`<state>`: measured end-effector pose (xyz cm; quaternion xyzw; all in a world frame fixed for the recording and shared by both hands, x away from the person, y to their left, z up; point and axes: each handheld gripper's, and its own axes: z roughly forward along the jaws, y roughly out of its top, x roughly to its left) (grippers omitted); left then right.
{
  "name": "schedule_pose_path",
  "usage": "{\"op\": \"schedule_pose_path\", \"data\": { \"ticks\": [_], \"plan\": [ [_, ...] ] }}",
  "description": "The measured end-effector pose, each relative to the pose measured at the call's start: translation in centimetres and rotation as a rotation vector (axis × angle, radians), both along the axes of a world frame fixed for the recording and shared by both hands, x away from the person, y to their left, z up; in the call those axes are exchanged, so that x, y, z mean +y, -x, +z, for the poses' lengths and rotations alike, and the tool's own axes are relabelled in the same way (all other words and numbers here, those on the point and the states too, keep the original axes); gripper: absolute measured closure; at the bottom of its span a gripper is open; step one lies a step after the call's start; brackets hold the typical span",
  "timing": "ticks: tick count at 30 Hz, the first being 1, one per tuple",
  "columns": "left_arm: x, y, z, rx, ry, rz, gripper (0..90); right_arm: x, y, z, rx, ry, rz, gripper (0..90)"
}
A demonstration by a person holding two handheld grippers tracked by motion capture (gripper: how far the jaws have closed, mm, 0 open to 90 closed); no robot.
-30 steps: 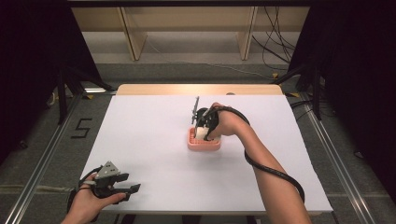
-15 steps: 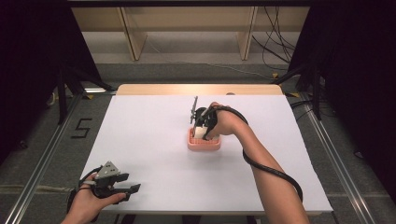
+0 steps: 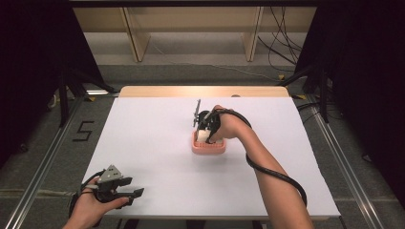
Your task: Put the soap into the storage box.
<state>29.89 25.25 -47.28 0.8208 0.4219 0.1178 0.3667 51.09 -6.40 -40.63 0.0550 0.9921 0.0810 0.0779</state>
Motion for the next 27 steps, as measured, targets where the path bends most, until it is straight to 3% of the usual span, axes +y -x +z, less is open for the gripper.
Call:
{"op": "schedule_pose_path", "data": {
  "ticks": [7,10,12,14,18,22,23,24,25,27],
  "plan": [
    [-0.01,0.01,-0.01,0.001,0.003,0.005,34.9,0.21,-0.22,-0.11,0.005,-0.004,-0.001,50.4],
    [-0.01,0.03,0.01,0.002,0.007,0.003,34.9,0.17,-0.64,-0.2,-0.019,0.009,0.055,50.4],
    [0.1,-0.06,0.04,-0.009,-0.01,-0.01,34.9,0.36,-0.27,-0.22,-0.003,0.0,0.001,50.4],
    [-0.01,-0.01,-0.01,0.002,0.001,0.0,34.9,0.41,-0.28,-0.34,0.018,0.003,-0.006,50.4],
    [-0.01,-0.01,0.01,0.0,0.001,0.0,34.9,0.5,-0.44,-0.52,0.013,-0.003,0.002,50.4],
    [0.04,0.02,0.06,0.004,0.005,-0.007,34.9,0.42,-0.89,-0.78,-0.012,0.005,0.063,50.4],
    [0.25,-0.03,0.19,0.002,-0.021,-0.031,34.9,0.54,-0.55,-0.82,0.014,-0.006,0.015,50.4],
    [0.25,-0.03,0.19,0.002,-0.021,-0.031,34.9,0.53,-0.58,-0.87,0.013,-0.006,0.019,50.4],
    [0.0,-0.01,0.01,-0.001,-0.002,0.002,34.9,0.48,-0.6,-0.89,0.007,0.003,0.016,50.4],
    [0.0,0.0,0.01,-0.001,0.0,0.0,34.9,0.48,-0.57,-0.99,0.011,-0.005,0.009,50.4]
  ]
}}
